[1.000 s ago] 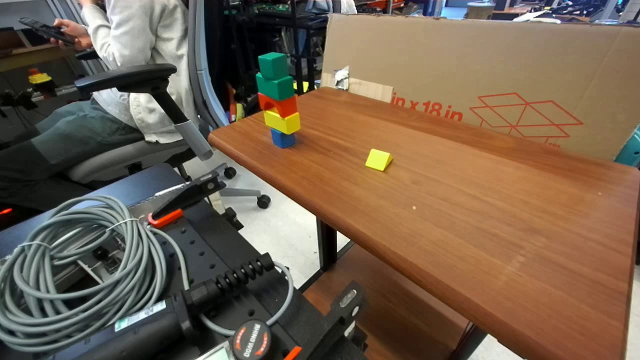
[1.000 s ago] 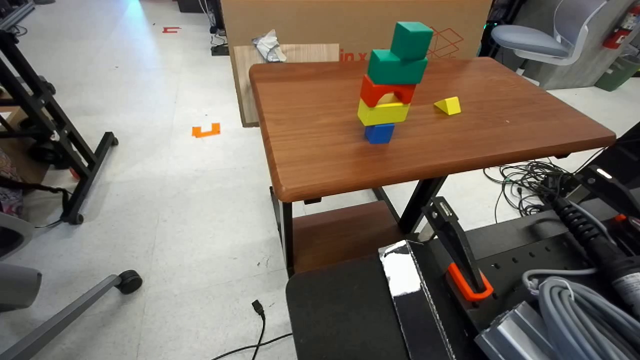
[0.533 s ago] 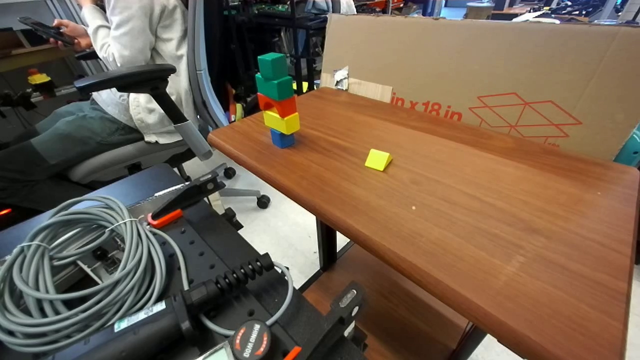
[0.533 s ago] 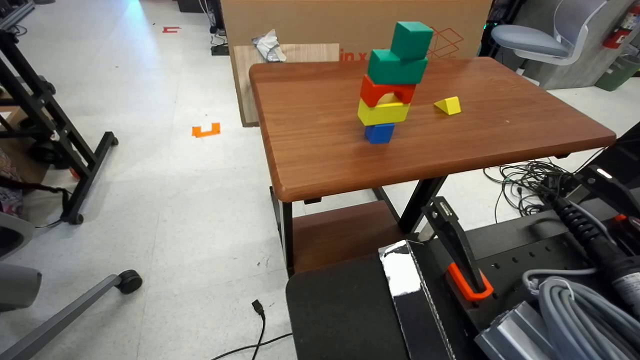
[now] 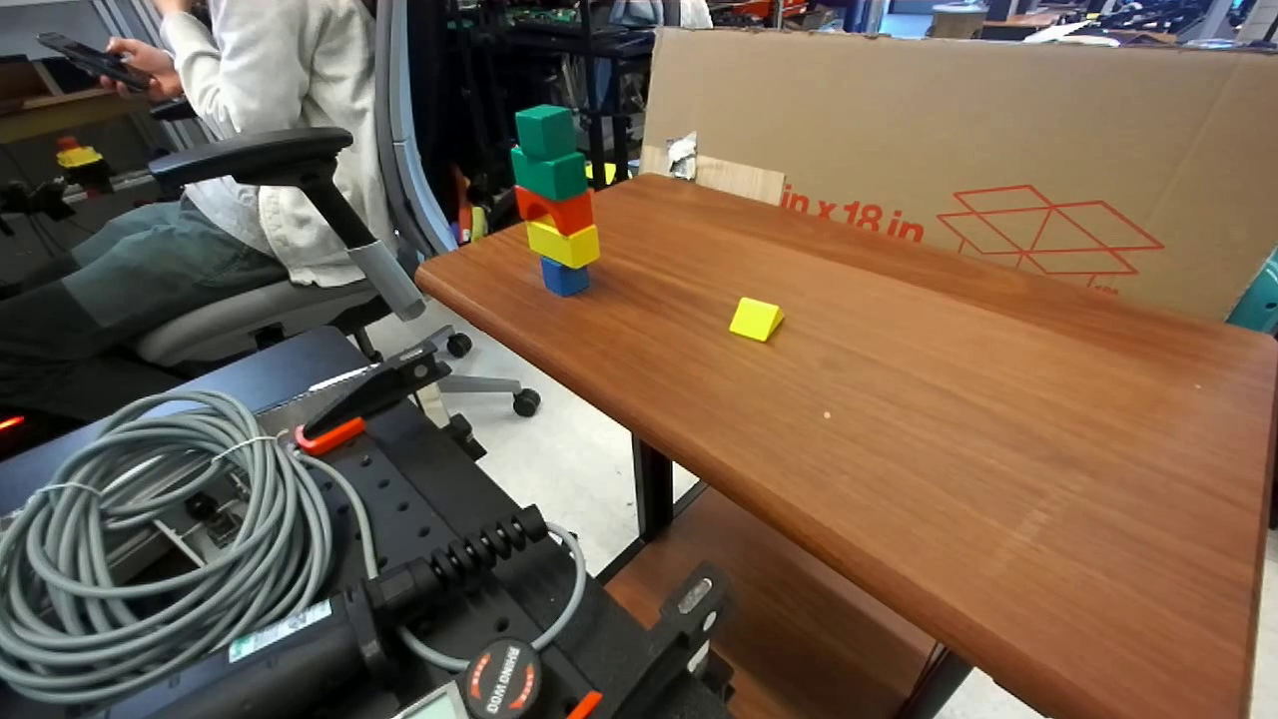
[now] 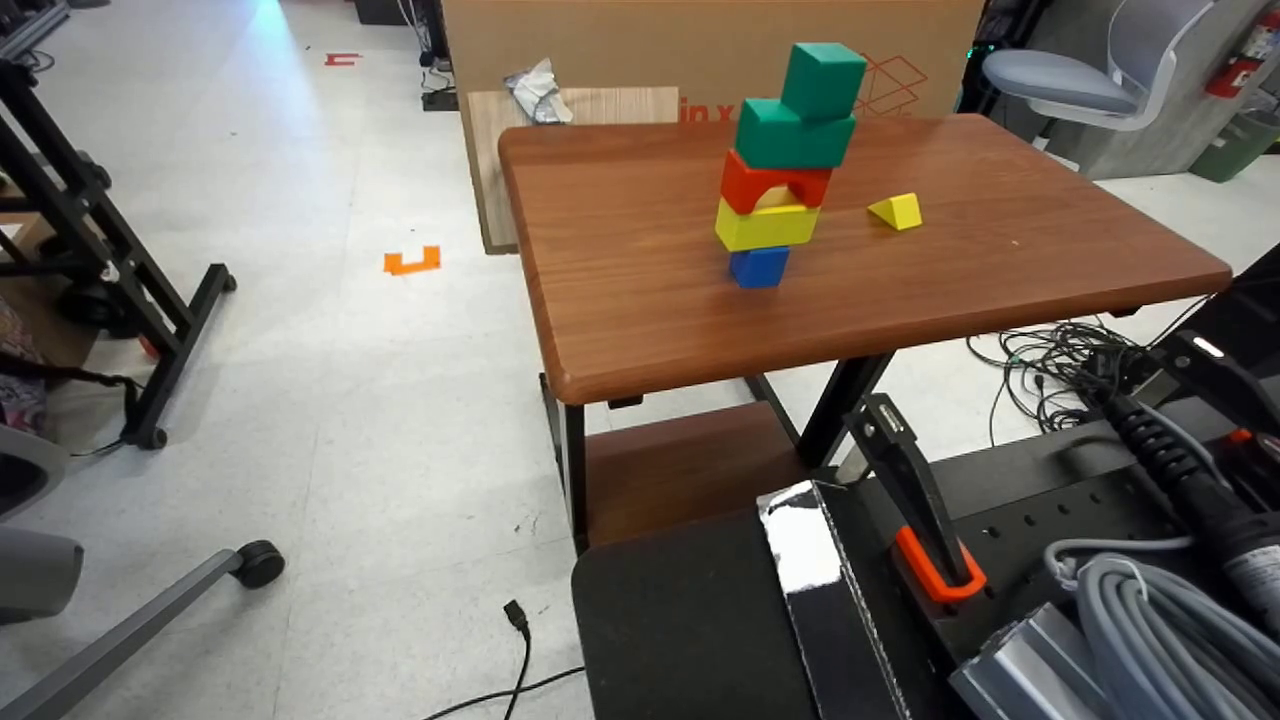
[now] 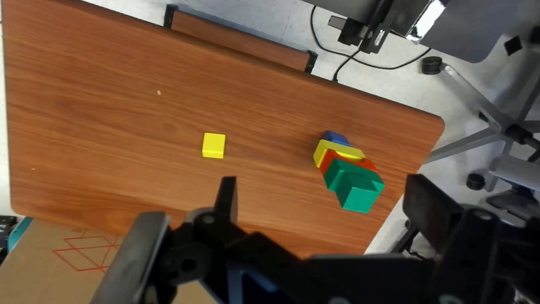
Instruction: Remove the green cube from the top of the stacked blocks
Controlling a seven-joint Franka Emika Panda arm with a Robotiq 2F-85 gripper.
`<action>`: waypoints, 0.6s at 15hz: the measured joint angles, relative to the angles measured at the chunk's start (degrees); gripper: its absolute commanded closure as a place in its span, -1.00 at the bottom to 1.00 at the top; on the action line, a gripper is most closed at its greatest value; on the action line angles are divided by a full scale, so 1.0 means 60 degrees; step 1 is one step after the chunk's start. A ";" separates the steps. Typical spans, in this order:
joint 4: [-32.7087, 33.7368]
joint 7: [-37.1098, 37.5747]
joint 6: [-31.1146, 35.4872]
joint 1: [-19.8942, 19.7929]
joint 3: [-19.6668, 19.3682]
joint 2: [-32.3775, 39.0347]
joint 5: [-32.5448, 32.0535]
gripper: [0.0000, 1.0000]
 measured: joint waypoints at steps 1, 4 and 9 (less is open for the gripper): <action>0.0009 0.0006 0.0103 0.0104 0.0102 0.0213 0.0138 -1.00; 0.0138 0.0378 0.0258 0.0307 0.0552 0.0884 0.0407 -1.00; 0.0834 0.1971 0.0306 0.0389 0.1537 0.2260 0.0450 -1.00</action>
